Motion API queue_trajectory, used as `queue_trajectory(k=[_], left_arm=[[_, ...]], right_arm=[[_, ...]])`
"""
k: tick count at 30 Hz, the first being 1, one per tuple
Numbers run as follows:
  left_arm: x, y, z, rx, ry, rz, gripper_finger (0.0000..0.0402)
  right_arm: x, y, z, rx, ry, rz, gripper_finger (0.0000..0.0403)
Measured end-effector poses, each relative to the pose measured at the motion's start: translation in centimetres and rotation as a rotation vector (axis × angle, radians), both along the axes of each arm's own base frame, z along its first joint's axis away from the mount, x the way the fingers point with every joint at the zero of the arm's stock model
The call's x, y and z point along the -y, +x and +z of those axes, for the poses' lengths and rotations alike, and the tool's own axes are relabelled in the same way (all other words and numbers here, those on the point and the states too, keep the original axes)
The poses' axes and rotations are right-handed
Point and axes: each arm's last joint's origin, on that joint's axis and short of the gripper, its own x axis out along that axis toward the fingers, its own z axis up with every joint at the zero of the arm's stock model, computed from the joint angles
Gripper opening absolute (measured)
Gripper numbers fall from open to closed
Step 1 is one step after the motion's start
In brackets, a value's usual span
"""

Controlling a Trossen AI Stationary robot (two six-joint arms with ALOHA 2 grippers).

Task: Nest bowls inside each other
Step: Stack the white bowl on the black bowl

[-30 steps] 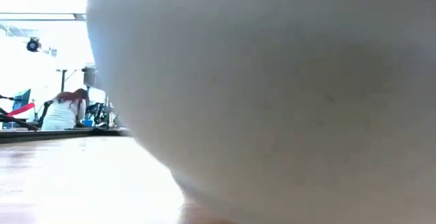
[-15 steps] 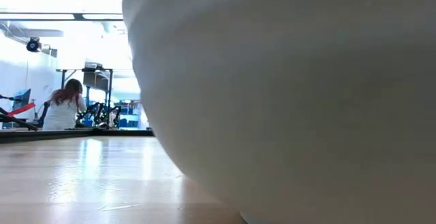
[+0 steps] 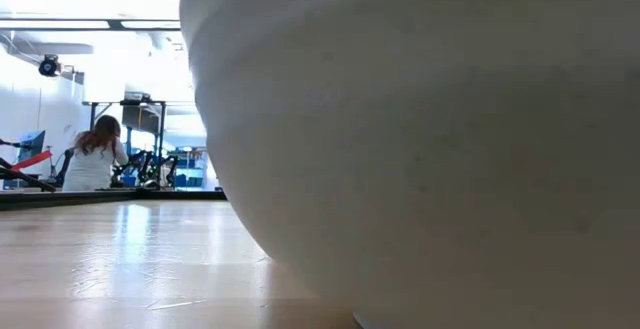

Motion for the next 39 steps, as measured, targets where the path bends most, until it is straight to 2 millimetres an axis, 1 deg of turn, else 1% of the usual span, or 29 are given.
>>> queue_trajectory(k=[3, 7, 11, 16, 19, 22, 26, 28, 33, 36, 39], left_arm=[[-0.1, 0.0, -0.2, -0.004, 0.005, 0.0, 0.0164], [-0.1, -0.1, -0.5, -0.01, 0.013, 0.0, 0.0164], [-0.1, -0.1, -0.6, -0.011, 0.014, 0.0, 0.0164], [-0.2, -0.1, -0.6, -0.011, 0.015, 0.0, 0.0164], [-0.2, -0.1, -0.6, -0.012, 0.016, 0.0, 0.0164], [-0.2, -0.1, -0.6, -0.012, 0.016, 0.0, 0.0164], [-0.2, -0.1, -0.6, -0.012, 0.016, 0.0, 0.0164], [-0.2, -0.1, -0.6, -0.012, 0.016, 0.0, 0.0164], [-0.2, -0.1, -0.7, -0.013, 0.016, 0.0, 0.0164], [-0.2, -0.1, -0.7, -0.014, 0.017, 0.0, 0.0164], [-0.2, -0.1, -0.7, -0.014, 0.019, -0.001, 0.0164]], right_arm=[[-0.4, -0.4, -0.4, -0.013, -0.006, 0.003, 0.0125], [-0.4, -0.4, -0.7, -0.02, -0.008, -0.016, 0.0121], [-0.4, -0.1, -1.8, -0.042, -0.027, -0.025, 0.0121], [-0.6, 0.2, -3.6, -0.074, -0.057, -0.027, 0.0116], [-0.5, 0.2, -3.9, -0.086, -0.069, -0.028, 0.0102], [-0.3, 0.1, -3.6, -0.073, -0.082, -0.038, 0.0073], [-0.2, 0.2, -3.5, -0.069, -0.085, -0.043, 0.0021], [-0.1, 0.2, -3.5, -0.075, -0.094, -0.048, 0.0013], [0.4, 0.2, -3.3, -0.098, -0.122, -0.061, 0.001], [0.9, 0.3, -2.0, -0.116, -0.188, -0.08, 0.0009], [1.4, 0.7, 0.5, -0.1, -0.246, -0.093, 0.0009]])
